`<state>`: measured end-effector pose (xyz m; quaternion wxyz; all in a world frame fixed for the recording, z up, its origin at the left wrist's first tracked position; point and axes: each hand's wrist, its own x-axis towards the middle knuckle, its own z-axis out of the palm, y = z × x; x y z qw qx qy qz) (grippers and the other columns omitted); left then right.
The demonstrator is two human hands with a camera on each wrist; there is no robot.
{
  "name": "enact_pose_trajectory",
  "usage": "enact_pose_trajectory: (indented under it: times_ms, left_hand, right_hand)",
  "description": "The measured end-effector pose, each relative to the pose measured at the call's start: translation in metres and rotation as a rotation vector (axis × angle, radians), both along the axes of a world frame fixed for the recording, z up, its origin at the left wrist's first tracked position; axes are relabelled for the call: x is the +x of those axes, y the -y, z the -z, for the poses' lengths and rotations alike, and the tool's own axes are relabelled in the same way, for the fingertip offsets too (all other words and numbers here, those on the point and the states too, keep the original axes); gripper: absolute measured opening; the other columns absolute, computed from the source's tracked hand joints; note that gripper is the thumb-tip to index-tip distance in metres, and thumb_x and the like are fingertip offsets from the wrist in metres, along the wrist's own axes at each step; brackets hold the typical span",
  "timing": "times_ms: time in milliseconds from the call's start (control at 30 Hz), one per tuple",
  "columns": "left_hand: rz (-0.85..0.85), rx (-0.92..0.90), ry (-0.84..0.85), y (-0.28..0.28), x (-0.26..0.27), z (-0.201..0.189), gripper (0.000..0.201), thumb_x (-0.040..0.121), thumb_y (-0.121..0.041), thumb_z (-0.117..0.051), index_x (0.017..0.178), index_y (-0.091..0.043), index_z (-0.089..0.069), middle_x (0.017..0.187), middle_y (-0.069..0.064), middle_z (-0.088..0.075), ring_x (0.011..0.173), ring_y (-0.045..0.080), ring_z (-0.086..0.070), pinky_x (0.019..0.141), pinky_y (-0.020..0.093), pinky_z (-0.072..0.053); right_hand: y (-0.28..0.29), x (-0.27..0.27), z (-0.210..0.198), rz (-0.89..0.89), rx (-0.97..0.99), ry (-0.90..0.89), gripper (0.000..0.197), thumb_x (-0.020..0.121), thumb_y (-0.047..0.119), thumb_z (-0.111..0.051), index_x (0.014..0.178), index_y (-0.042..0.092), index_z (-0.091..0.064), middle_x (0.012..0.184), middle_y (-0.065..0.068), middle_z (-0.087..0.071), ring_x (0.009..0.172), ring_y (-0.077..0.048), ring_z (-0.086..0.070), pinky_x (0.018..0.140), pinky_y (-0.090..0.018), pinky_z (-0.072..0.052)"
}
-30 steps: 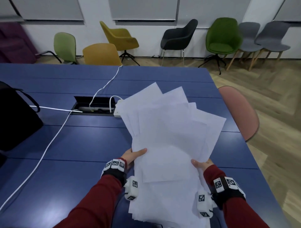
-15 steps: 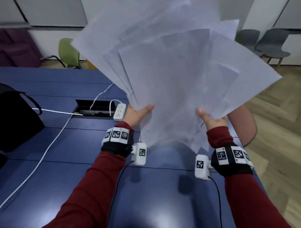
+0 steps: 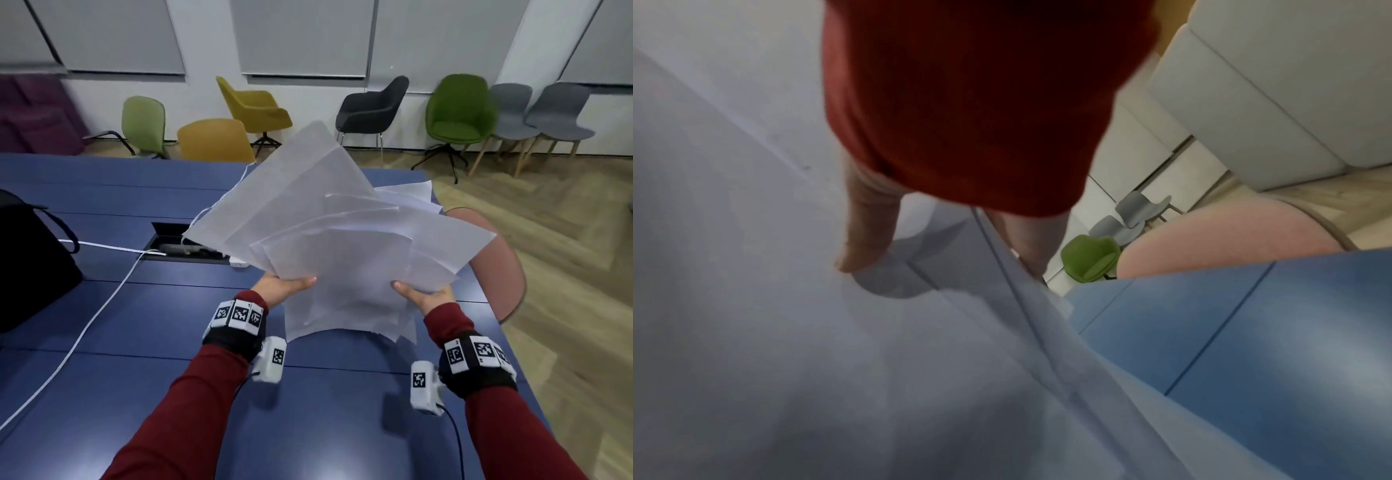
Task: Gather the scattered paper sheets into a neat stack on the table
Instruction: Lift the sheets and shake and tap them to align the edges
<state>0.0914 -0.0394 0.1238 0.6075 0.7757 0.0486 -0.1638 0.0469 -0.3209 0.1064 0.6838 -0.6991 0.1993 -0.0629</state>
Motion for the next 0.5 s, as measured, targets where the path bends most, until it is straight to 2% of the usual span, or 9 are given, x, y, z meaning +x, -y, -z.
enact_pose_trajectory:
  times_ms: [67, 133, 167, 233, 300, 367, 433, 500]
  left_hand:
    - [0.056, 0.096, -0.039, 0.001, 0.003, -0.004, 0.057, 0.067, -0.036, -0.082, 0.116, -0.014, -0.064, 0.118, 0.0, -0.066, 0.107, 0.014, -0.061, 0.1, 0.024, -0.041]
    - [0.089, 0.242, -0.059, 0.003, 0.008, -0.006, 0.083, 0.056, -0.057, -0.08, 0.122, -0.012, -0.06, 0.121, -0.005, -0.062, 0.112, 0.015, -0.058, 0.101, 0.026, -0.042]
    - [0.089, 0.293, -0.057, 0.003, 0.009, -0.008, 0.087, 0.055, -0.061, -0.078, 0.123, -0.011, -0.06, 0.122, -0.005, -0.06, 0.114, 0.016, -0.057, 0.1, 0.026, -0.042]
    - [0.076, 0.326, -0.039, 0.0, 0.012, -0.014, 0.084, 0.06, -0.059, -0.076, 0.125, -0.009, -0.059, 0.125, -0.003, -0.058, 0.116, 0.016, -0.055, 0.101, 0.026, -0.042]
    - [0.06, 0.285, -0.054, -0.005, 0.015, -0.017, 0.086, 0.059, -0.056, -0.078, 0.127, -0.007, -0.057, 0.127, 0.002, -0.059, 0.116, 0.018, -0.055, 0.101, 0.027, -0.043]
    - [0.062, 0.307, -0.065, -0.004, 0.012, -0.02, 0.08, 0.067, -0.051, -0.076, 0.128, -0.004, -0.054, 0.123, 0.006, -0.058, 0.108, 0.019, -0.054, 0.093, 0.026, -0.041]
    - [0.062, 0.343, -0.053, 0.002, 0.011, -0.021, 0.073, 0.076, -0.047, -0.071, 0.13, -0.003, -0.051, 0.127, 0.009, -0.056, 0.108, 0.022, -0.052, 0.088, 0.024, -0.036]
    - [0.054, 0.314, -0.018, 0.007, 0.009, -0.021, 0.061, 0.081, -0.038, -0.068, 0.129, -0.003, -0.052, 0.127, 0.006, -0.057, 0.111, 0.021, -0.054, 0.088, 0.022, -0.035]
  right_hand:
    - [-0.004, 0.002, -0.007, -0.072, -0.04, 0.054, 0.031, 0.068, -0.001, -0.078, 0.093, 0.01, -0.065, 0.089, -0.001, -0.069, 0.067, 0.006, -0.067, 0.074, -0.012, -0.054]
    - [-0.008, 0.002, -0.015, -0.129, -0.095, 0.073, 0.032, 0.068, -0.001, -0.078, 0.084, 0.022, -0.063, 0.085, 0.009, -0.067, 0.069, 0.006, -0.065, 0.073, -0.013, -0.054]
    - [-0.008, 0.003, -0.018, -0.136, -0.103, 0.086, 0.03, 0.068, 0.0, -0.078, 0.084, 0.021, -0.065, 0.083, 0.011, -0.069, 0.07, 0.004, -0.066, 0.072, -0.015, -0.054]
    - [-0.003, 0.003, -0.019, -0.108, -0.076, 0.114, 0.03, 0.069, -0.002, -0.077, 0.096, 0.008, -0.068, 0.076, 0.012, -0.073, 0.067, 0.004, -0.069, 0.07, -0.018, -0.054]
    - [0.001, 0.004, -0.022, -0.074, -0.072, 0.138, 0.039, 0.069, -0.004, -0.076, 0.106, -0.002, -0.064, 0.08, 0.005, -0.072, 0.065, 0.006, -0.069, 0.065, -0.011, -0.055]
    - [-0.001, 0.005, -0.025, -0.089, -0.09, 0.147, 0.04, 0.069, -0.002, -0.077, 0.106, 0.002, -0.063, 0.086, 0.003, -0.067, 0.066, 0.003, -0.067, 0.062, -0.006, -0.053]
    - [-0.008, 0.006, -0.028, -0.104, -0.096, 0.135, 0.037, 0.069, 0.002, -0.078, 0.103, 0.009, -0.063, 0.085, 0.004, -0.064, 0.069, 0.0, -0.063, 0.065, -0.014, -0.051]
    - [-0.011, 0.007, -0.025, -0.105, -0.086, 0.14, 0.031, 0.07, 0.002, -0.077, 0.097, 0.01, -0.065, 0.084, 0.003, -0.066, 0.067, 0.001, -0.066, 0.069, -0.019, -0.052]
